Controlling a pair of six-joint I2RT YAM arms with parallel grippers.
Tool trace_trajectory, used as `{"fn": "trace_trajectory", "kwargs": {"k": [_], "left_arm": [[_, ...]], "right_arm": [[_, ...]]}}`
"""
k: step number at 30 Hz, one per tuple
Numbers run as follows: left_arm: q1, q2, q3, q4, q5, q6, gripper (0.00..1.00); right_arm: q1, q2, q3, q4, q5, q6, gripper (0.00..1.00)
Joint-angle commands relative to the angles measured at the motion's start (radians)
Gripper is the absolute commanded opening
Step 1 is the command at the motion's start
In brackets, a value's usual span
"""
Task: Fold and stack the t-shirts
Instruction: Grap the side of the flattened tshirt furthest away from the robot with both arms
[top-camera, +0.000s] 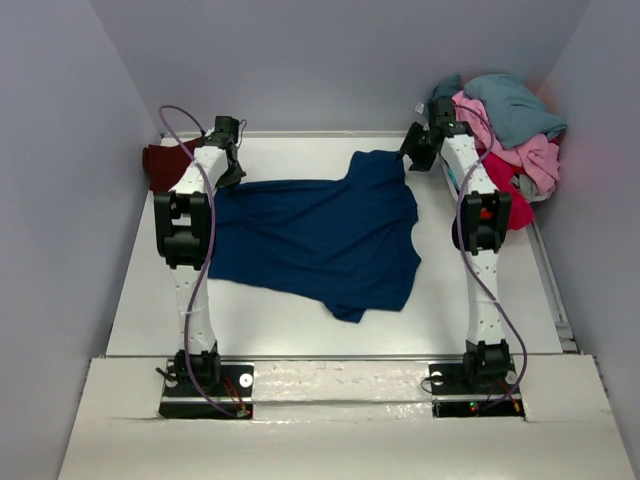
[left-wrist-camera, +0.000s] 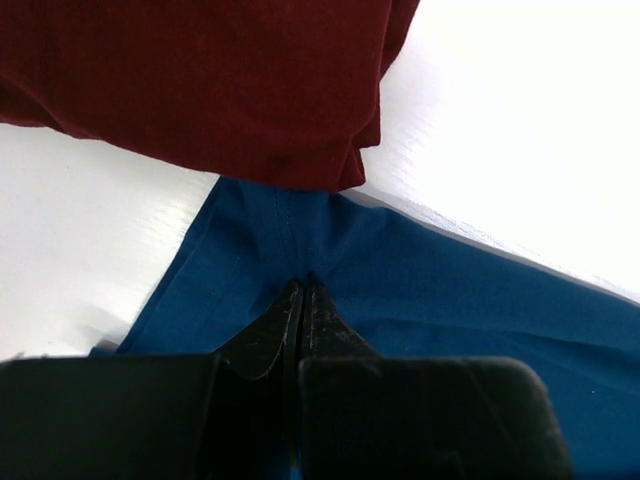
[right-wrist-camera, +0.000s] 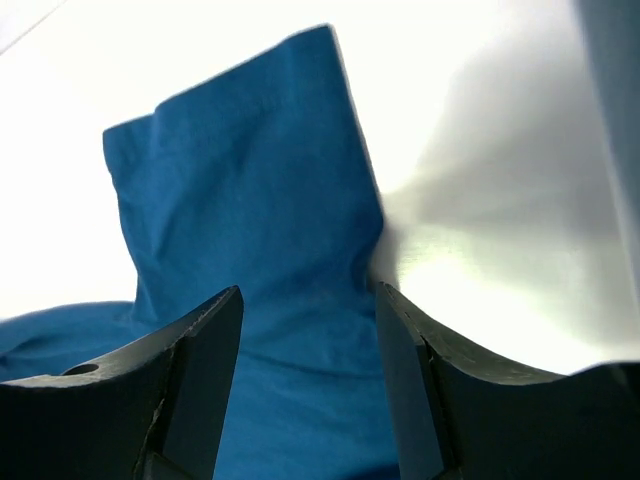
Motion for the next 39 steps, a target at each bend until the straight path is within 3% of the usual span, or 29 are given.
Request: {"fn": "trace_trajectory", "kwargs": {"k": [1,16,39], "left_arm": [[-0.003,-0.036,0.007,-0.008,0.009,-0.008,0.06],[-0.012,-0.06,-0.001,-0.024,0.019,-0.005,0.06],[-0.021,-0.108,0.001,-0.044,0.025,0.007,0.06]], "right_arm": [[-0.05,0.082,0.097,0.096,-0.019,0.053,0.62],[-0.05,0.145,0.036,0.188,-0.031,0.082,0.61],[-0.091,0.19,-0.051,0.148,-0.037,0.148,0.6]]}}
